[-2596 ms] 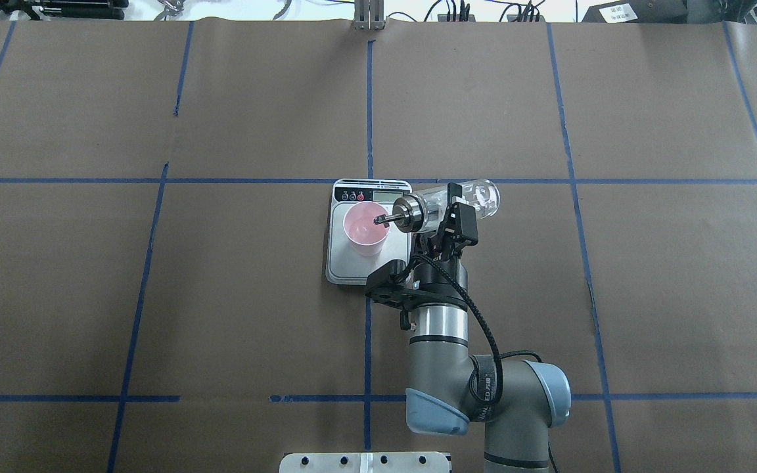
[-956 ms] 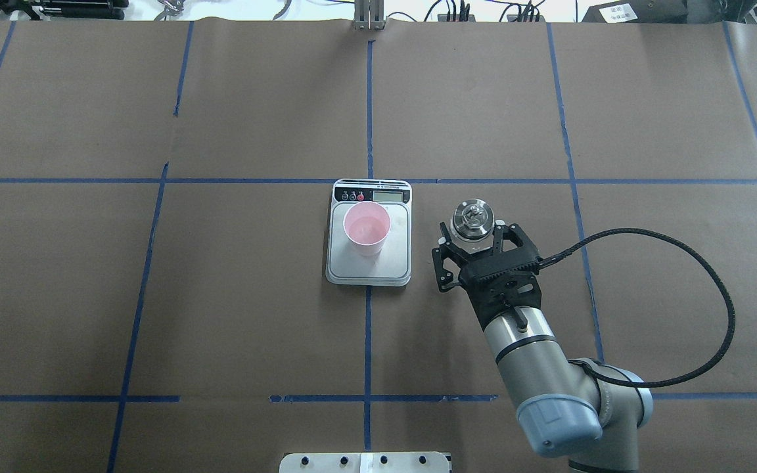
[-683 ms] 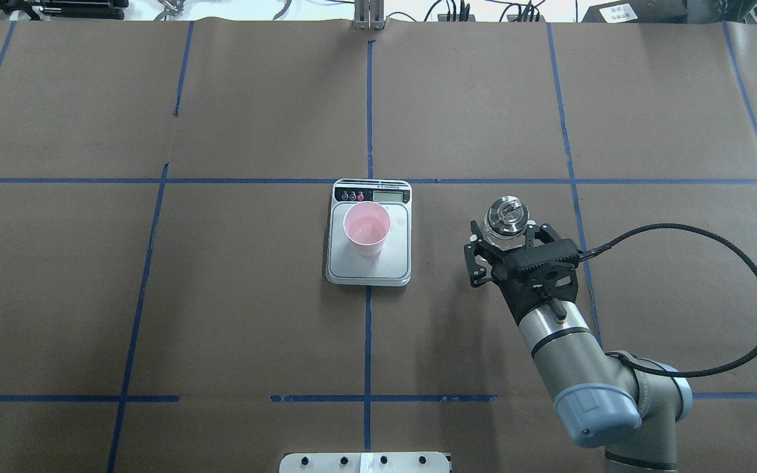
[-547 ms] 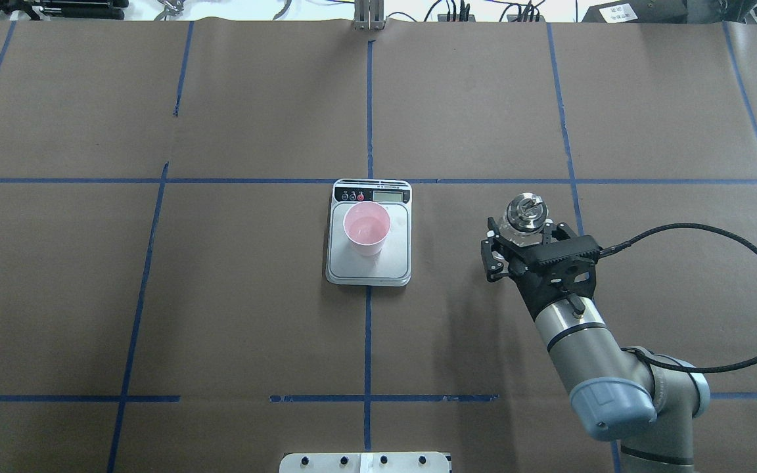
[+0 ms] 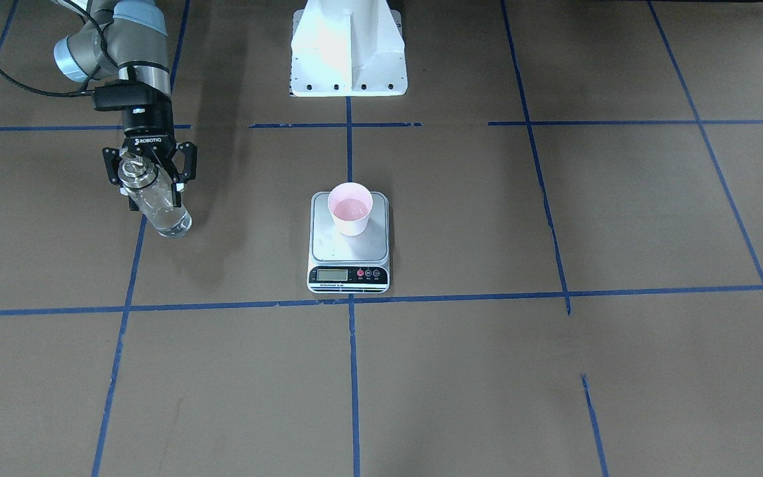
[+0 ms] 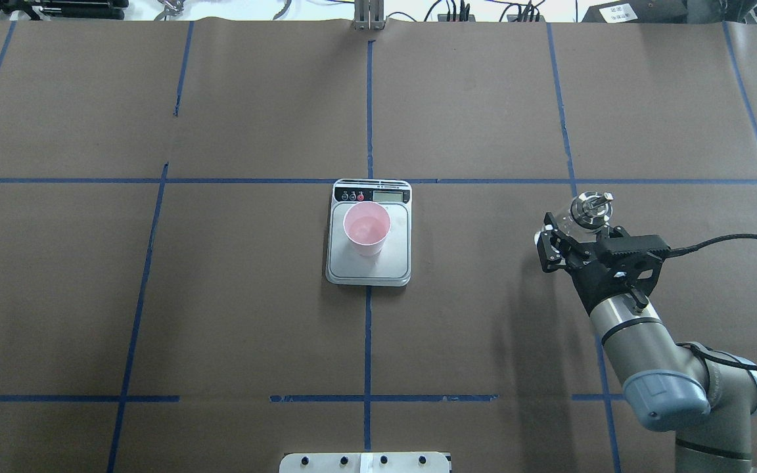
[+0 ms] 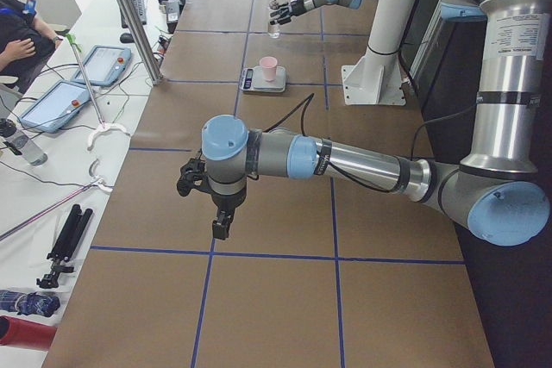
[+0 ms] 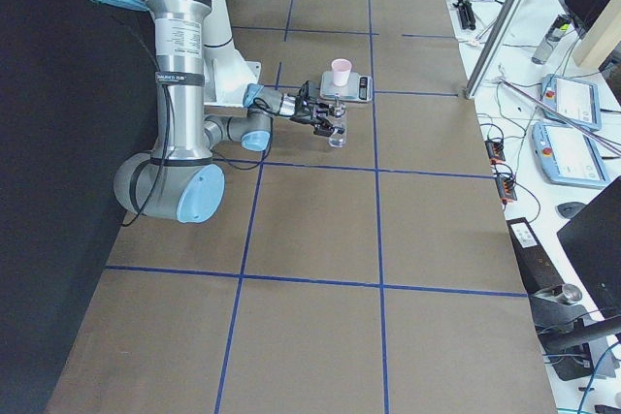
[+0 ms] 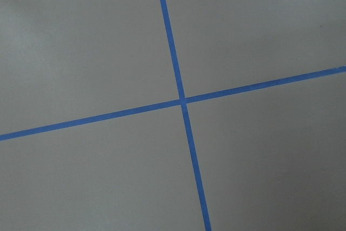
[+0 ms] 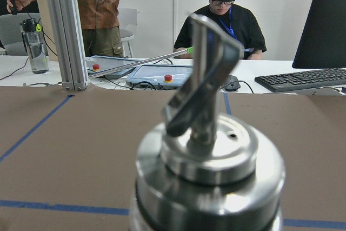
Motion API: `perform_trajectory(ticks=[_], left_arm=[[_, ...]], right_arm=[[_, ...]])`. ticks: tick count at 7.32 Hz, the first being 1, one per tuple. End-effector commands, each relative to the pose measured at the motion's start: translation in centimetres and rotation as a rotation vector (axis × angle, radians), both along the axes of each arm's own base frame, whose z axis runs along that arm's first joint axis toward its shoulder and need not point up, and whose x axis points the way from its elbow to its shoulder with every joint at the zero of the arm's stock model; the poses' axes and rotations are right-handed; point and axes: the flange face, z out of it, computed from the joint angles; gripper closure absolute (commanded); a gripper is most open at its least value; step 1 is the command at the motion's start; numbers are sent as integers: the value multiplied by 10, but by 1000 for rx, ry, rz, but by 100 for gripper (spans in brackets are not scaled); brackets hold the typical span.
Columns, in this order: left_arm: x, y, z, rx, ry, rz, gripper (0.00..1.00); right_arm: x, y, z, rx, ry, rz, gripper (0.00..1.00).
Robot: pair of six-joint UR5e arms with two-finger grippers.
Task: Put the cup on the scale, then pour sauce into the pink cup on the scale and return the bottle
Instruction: 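Lower the upright glass bottle onto the table with the right gripper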
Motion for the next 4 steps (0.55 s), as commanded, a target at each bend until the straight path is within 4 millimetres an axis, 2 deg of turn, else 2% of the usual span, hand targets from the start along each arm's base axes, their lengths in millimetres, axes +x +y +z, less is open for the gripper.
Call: perform_trajectory(ticks=[1,3,4], left_arm=[[0,0,-1,3,-2,1,0],[0,0,-1,1,-2,0,0],[0,1,0,0,-2,1,0]], right_arm=[[12,2,19,-11,-3,9,100],[11,2,24,-12,6,9,100],[7,1,36,-17,32,10,100]])
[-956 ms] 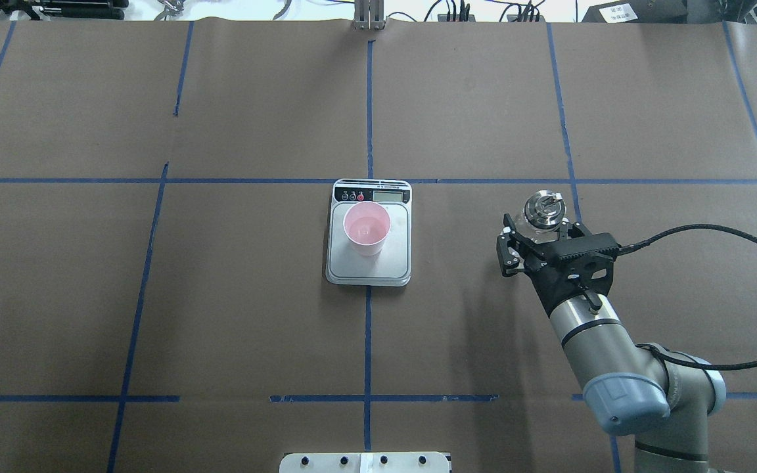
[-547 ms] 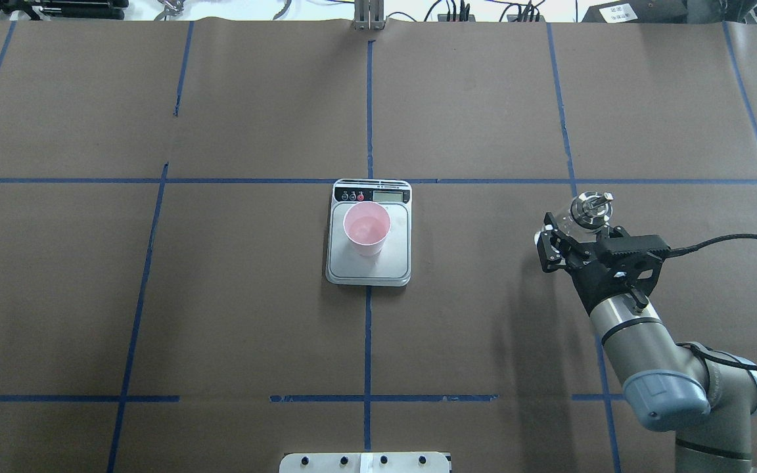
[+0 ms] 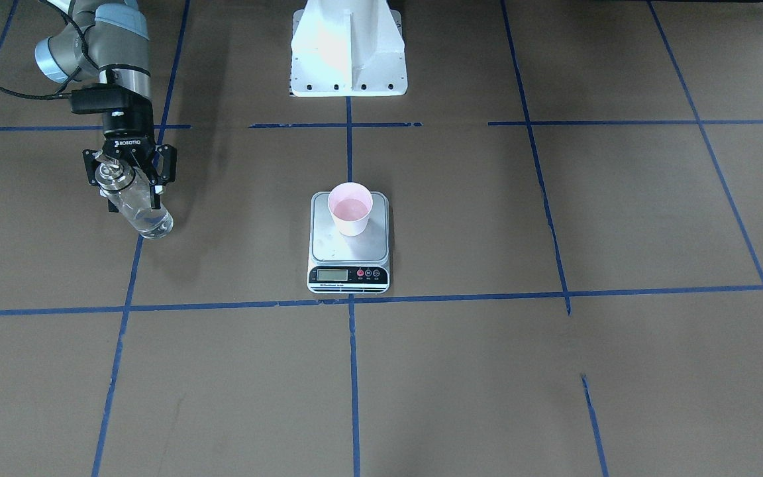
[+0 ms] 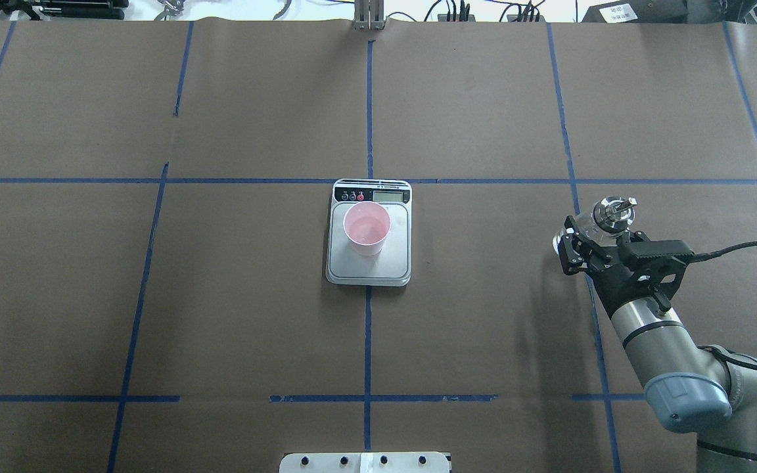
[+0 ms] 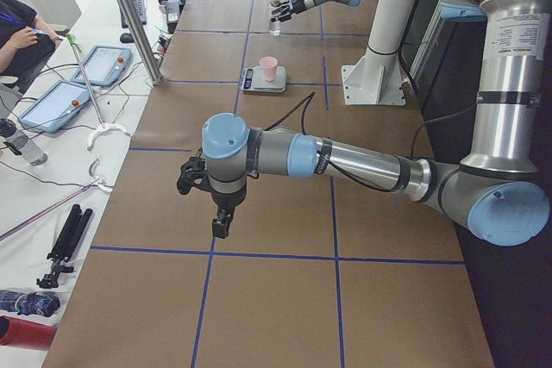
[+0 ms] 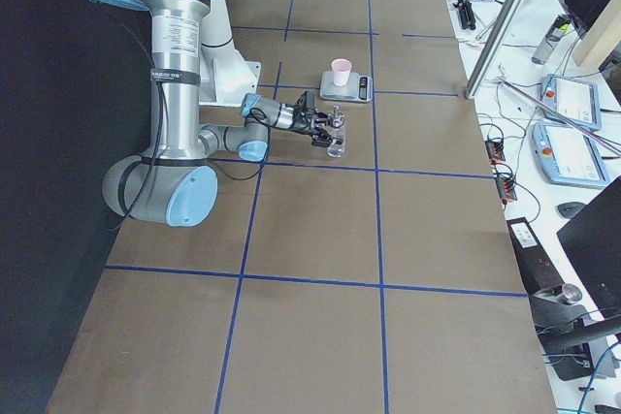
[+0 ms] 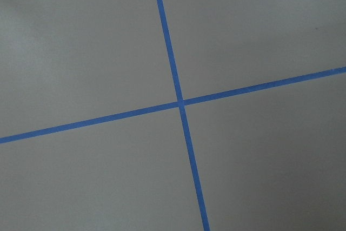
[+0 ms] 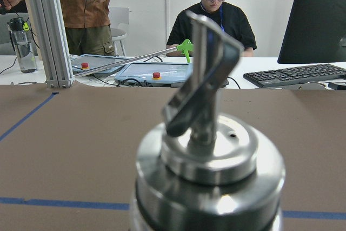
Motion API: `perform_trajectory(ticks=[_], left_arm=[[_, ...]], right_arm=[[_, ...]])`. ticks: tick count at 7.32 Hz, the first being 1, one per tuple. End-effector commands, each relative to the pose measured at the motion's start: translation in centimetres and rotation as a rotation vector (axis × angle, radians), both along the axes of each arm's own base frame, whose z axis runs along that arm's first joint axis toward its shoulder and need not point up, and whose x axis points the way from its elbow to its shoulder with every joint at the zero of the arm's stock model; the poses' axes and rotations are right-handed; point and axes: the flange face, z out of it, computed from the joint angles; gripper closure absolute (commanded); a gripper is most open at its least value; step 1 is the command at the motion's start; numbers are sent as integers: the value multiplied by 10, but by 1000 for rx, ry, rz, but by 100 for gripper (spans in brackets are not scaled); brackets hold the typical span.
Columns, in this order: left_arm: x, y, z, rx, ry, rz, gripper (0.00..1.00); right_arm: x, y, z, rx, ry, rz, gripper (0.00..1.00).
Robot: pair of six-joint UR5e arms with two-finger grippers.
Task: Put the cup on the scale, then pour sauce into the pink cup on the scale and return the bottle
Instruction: 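Lower the upright glass bottle onto the table with the right gripper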
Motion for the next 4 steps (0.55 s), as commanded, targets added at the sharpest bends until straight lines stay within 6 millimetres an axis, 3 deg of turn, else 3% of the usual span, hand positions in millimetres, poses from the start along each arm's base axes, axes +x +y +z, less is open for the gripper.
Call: perform_trajectory(ticks=[1,4], left_arm=[[0,1,1,-3,0,1,0],[0,1,2,-5,0,0,0]], right_arm=[[-5,0,15,-6,30,-1,100],[-7,0,21,-9,42,-2,100]])
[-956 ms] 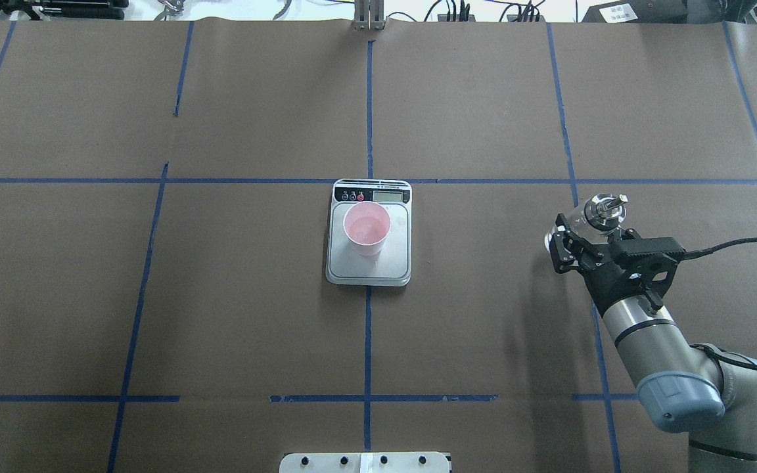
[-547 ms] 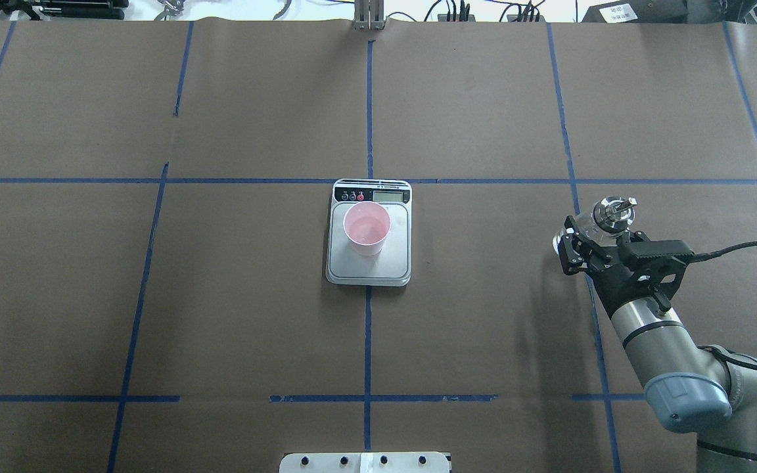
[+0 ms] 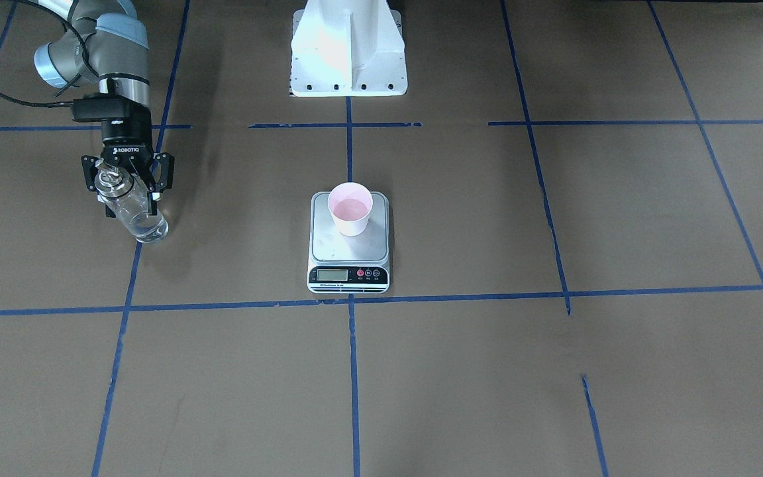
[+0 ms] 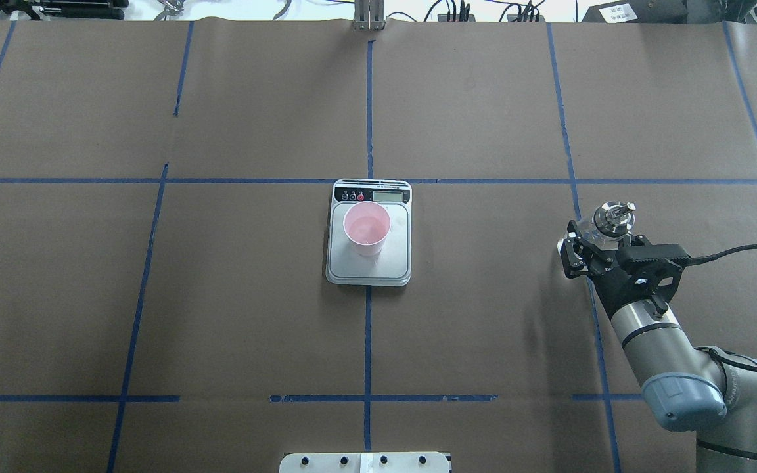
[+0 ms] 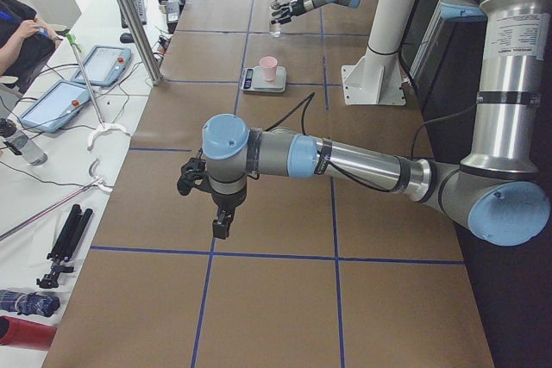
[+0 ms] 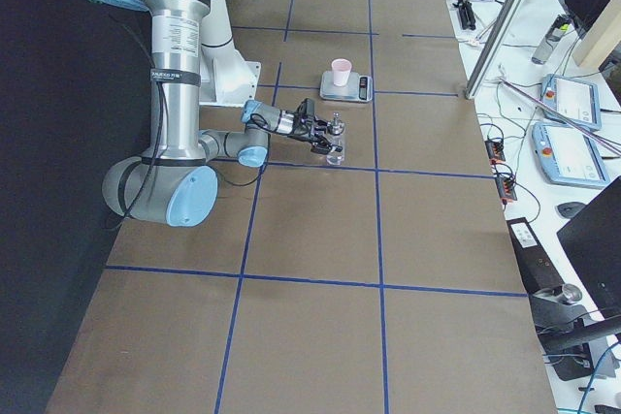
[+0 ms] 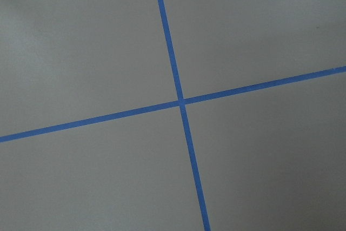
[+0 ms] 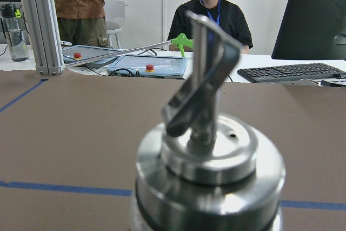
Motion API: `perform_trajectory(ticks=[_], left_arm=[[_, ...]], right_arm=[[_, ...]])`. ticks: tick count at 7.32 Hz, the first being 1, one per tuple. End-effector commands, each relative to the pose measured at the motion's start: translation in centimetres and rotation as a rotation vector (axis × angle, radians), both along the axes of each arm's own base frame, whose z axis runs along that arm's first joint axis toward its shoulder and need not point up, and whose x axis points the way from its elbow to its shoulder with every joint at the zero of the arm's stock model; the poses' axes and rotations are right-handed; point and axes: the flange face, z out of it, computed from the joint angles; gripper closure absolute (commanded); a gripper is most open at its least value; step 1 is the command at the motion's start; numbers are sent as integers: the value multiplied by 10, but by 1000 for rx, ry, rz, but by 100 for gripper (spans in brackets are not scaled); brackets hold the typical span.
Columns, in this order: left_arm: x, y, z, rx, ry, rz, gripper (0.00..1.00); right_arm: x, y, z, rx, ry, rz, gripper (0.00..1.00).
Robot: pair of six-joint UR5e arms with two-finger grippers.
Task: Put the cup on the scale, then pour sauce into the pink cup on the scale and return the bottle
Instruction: 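Lower the upright glass bottle onto the table with the right gripper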
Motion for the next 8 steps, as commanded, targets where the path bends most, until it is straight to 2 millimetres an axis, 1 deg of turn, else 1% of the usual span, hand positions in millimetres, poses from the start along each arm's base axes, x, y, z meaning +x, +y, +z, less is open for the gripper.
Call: perform_trajectory(ticks=[1,2,3,4,5,6,7,8], left_arm=[[0,0,0,-1,1,0,0],[0,0,0,-1,1,0,0],[0,0,1,-1,-1,0,0],[0,0,1,-1,-1,0,0],[0,0,1,-2,0,0,0],[0,0,1,-1,-1,0,0],[0,0,1,-1,1,0,0],[0,0,1,-2,0,-1,0]], right_arm=[[-7,-1,9,-4,18,-1,100],[-7,-1,10,-4,21,-1,100],[-8,-1,9,-4,19,-1,98],[-8,-1,9,-3,21,-2,85],[-8,-1,9,-3,18,-5,62],[-8,-1,7,-4,14,-6,35],[-8,-1,5,-1,9,-2,0],[-8,-1,5,-1,10,-2,0]])
